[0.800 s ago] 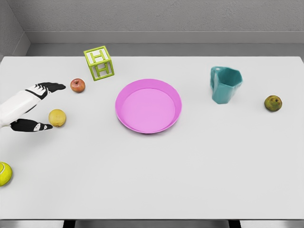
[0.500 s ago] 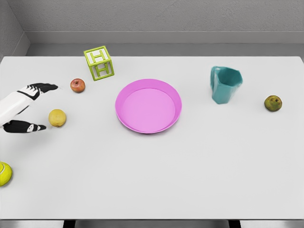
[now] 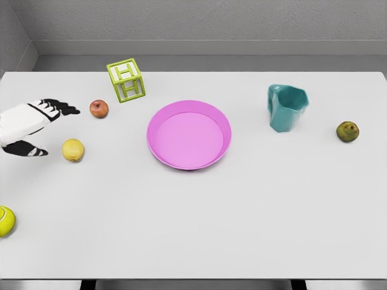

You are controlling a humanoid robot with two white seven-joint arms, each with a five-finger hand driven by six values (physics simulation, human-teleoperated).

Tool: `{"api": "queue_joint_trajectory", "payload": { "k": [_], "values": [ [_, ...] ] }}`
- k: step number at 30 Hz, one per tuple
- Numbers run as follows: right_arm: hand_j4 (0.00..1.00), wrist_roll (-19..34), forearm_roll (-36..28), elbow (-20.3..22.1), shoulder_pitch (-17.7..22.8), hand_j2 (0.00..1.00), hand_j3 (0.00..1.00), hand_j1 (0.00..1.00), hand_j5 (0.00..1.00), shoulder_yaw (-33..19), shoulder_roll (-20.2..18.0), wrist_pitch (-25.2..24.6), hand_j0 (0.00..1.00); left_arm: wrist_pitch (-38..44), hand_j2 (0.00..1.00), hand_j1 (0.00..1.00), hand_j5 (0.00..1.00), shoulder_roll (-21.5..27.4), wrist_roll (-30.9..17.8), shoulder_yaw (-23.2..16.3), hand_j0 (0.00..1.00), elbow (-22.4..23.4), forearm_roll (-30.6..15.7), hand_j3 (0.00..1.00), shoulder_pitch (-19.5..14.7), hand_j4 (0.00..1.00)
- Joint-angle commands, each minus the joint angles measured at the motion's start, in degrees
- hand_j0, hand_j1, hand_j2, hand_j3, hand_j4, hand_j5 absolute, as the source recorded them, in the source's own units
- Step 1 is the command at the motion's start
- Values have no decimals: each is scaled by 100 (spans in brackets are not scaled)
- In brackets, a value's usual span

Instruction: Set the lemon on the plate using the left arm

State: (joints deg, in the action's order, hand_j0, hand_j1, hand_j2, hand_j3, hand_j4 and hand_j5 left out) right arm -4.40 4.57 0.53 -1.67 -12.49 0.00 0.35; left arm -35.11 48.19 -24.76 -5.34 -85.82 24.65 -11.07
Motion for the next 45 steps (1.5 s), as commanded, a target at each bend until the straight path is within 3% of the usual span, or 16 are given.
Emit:
{"api": "queue_joint_trajectory", "payload": {
  "k": [1, 6, 10, 11, 14, 17, 23, 31, 45],
  "values": [
    [100, 0, 0, 0, 0, 100, 100, 100, 100, 1, 0, 0, 100, 11, 100, 100, 100, 77, -20, -274, 100, 4, 180, 100, 0, 100],
    [100, 0, 0, 0, 0, 100, 100, 100, 100, 1, 0, 0, 100, 11, 100, 100, 100, 103, -37, -301, 100, -31, 330, 100, -9, 100],
    [100, 0, 0, 0, -9, 100, 100, 100, 100, 1, 0, 0, 100, 11, 100, 100, 100, 464, -29, -451, 100, 12, 453, 100, -167, 100],
    [100, 0, 0, 0, 0, 100, 100, 100, 100, 1, 0, 0, 100, 11, 100, 100, 100, 464, -29, -468, 100, 30, 786, 100, -298, 100],
    [100, 0, 0, -8, 0, 100, 100, 100, 100, 1, 0, 0, 100, 11, 100, 100, 100, 332, -29, -1417, 100, 30, 1253, 100, -1011, 100],
    [100, 0, 0, 0, 0, 100, 100, 100, 100, 1, 0, 0, 100, 11, 100, 100, 100, 297, -265, -1444, 100, 21, 1569, 100, -1072, 100],
    [100, 0, 0, 0, 0, 100, 100, 100, 100, 1, 0, 0, 100, 11, 100, 100, 100, 59, -837, -1497, 100, 13, 1613, 100, -1107, 100],
    [100, 0, 0, 0, 0, 100, 100, 100, 100, 1, 0, 0, 100, 11, 100, 100, 100, 68, -846, -1479, 100, 4, 1596, 100, -1283, 100],
    [100, 0, 0, 0, 0, 100, 100, 100, 100, 1, 0, 0, 100, 11, 100, 100, 100, -2, -846, -1751, 100, 136, 1639, 100, -1230, 100]
  ]
}}
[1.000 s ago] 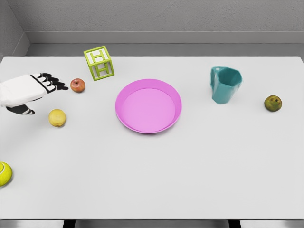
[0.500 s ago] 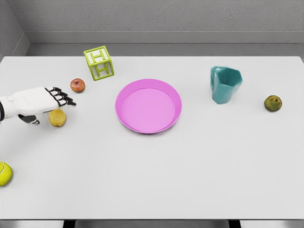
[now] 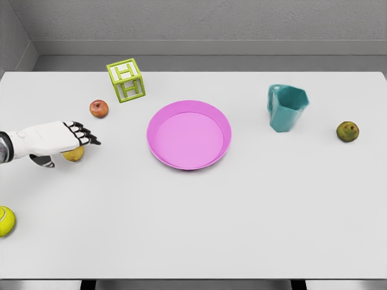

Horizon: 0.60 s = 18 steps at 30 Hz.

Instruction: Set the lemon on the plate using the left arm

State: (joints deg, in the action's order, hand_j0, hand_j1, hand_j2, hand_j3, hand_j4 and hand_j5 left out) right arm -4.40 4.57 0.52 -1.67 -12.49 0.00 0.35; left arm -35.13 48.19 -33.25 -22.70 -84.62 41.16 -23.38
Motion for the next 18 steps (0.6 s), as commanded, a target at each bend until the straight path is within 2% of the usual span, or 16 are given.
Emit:
{"api": "queue_joint_trajectory", "payload": {
  "k": [1, 5, 18],
  "values": [
    [100, 0, 0, 0, 0, 100, 100, 100, 100, 1, 0, 0, 100, 13, 100, 100, 100, -2, 2, -15, 100, 16, 58, 100, -9, 100],
    [100, 0, 0, 0, 0, 100, 100, 100, 100, 1, 0, 0, 100, 13, 100, 100, 100, 50, 2, 2, 100, 201, 102, 100, -53, 100],
    [100, 0, 0, 0, 0, 100, 100, 100, 100, 1, 0, 0, 100, 13, 100, 100, 100, -2, 37, 2, 100, 218, 50, 100, -88, 100]
  ]
}}
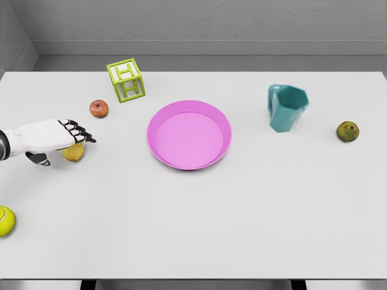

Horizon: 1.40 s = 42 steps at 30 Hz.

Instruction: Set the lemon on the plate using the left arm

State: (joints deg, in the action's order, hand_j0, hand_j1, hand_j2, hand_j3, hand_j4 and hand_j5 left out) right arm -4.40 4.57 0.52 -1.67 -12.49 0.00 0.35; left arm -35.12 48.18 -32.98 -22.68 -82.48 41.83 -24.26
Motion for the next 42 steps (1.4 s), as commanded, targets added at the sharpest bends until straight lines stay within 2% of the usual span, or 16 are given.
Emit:
{"api": "queue_joint_trajectory", "payload": {
  "k": [1, 4, 10, 30, 31, 32, 33, 42],
  "values": [
    [100, 0, 0, 1, 0, 100, 100, 100, 100, 1, 0, 0, 100, 12, 100, 100, 100, -1, 11, -9, 100, 4, 1, 100, 0, 100],
    [100, 0, 0, 1, 0, 100, 100, 100, 100, 1, 0, 0, 100, 12, 98, 98, 98, -10, 2, -18, 98, -13, 18, 98, 0, 98],
    [100, 0, 0, 1, 0, 100, 100, 100, 100, 1, 0, 0, 100, 12, 78, 78, 78, -10, 11, -18, 78, -84, 10, 78, -18, 78],
    [100, 0, 0, 1, 0, 100, 100, 100, 100, 1, 0, 0, 100, 12, 78, 78, 78, -28, -24, -106, 78, -22, 45, 78, -44, 78],
    [100, 0, 0, 1, 0, 100, 100, 100, 100, 1, 0, 0, 100, 12, 77, 77, 77, -28, -24, -106, 77, -13, 45, 77, -44, 77],
    [100, 0, 0, 1, 0, 100, 100, 100, 100, 1, 0, 0, 100, 12, 66, 66, 66, -19, -33, -106, 66, -13, 54, 66, -44, 66],
    [100, 0, 0, 1, 0, 100, 100, 100, 100, 1, 0, 0, 100, 12, 63, 63, 63, -19, -33, -106, 63, -22, 71, 63, -44, 63],
    [100, 0, 0, 1, 0, 100, 100, 100, 100, 1, 0, 0, 100, 12, 59, 59, 59, -19, -33, -106, 59, -13, 71, 59, -44, 59]
  ]
}}
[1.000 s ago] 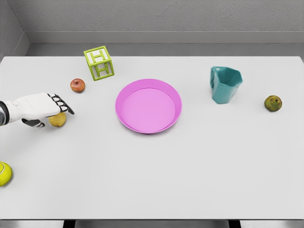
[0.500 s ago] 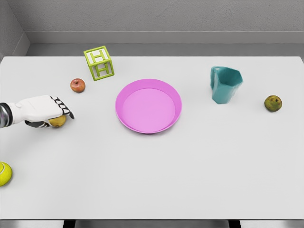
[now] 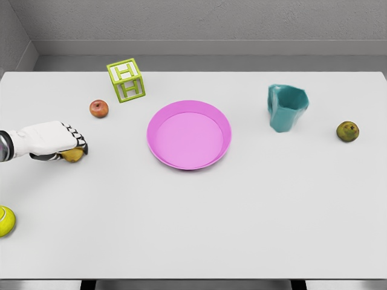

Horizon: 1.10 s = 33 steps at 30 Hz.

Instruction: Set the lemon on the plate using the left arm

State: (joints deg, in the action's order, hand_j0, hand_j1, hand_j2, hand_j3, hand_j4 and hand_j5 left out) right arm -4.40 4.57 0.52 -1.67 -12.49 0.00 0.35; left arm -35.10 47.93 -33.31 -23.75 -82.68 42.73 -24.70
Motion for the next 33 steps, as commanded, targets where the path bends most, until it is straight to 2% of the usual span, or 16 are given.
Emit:
{"api": "queue_joint_trajectory", "payload": {
  "k": [1, 8, 9, 11, 33],
  "values": [
    [100, 0, 0, 1, 0, 100, 100, 100, 100, 1, 0, 0, 100, 10, 58, 58, 58, 6, 0, 2, 58, -3, -19, 58, 0, 58],
    [100, 0, 0, 1, 0, 100, 100, 100, 100, 1, 0, 0, 100, 10, 56, 56, 56, -12, -9, 72, 56, 6, -19, 56, -17, 56],
    [100, 0, 0, 1, 0, 100, 100, 100, 100, 1, 0, 0, 100, 10, 56, 56, 56, -99, -169, 98, 56, 6, -19, 56, -79, 56],
    [100, 0, 0, 1, 0, 100, 100, 100, 100, 1, 0, 0, 100, 10, 56, 56, 56, -337, -169, 292, 56, 15, -19, 56, -70, 56],
    [100, 0, 0, 1, 0, 100, 100, 100, 100, 1, 0, 0, 100, 10, 53, 53, 53, -407, -169, 204, 53, -20, -222, 53, -334, 53]
  ]
}}
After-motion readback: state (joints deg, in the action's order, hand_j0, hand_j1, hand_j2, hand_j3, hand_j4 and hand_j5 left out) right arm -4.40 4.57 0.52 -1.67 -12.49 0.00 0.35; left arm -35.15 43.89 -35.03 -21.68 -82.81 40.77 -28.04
